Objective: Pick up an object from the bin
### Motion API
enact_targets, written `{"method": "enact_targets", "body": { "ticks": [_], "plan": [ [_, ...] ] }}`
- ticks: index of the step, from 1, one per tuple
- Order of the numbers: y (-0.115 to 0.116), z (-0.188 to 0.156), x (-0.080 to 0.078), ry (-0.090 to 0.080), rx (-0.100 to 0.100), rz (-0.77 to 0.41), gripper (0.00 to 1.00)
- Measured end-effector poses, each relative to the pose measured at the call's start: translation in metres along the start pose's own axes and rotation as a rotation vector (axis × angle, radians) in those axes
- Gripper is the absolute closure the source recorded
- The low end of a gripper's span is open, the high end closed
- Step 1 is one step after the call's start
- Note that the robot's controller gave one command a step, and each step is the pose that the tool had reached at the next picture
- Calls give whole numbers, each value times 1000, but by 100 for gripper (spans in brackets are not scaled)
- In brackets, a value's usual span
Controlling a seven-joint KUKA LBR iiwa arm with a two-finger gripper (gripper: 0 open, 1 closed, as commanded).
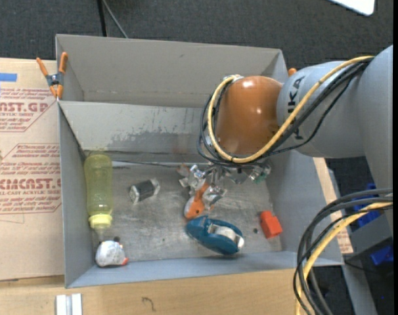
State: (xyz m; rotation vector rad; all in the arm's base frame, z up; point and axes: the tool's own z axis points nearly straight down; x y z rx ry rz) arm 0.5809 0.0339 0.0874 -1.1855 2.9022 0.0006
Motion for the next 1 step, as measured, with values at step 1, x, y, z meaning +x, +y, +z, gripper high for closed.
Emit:
{"method": "enact_targets", "body": {
  "ticks": [1],
  "plan": [
    [-7,-217,13,5,-4,-93,100]
  ]
}}
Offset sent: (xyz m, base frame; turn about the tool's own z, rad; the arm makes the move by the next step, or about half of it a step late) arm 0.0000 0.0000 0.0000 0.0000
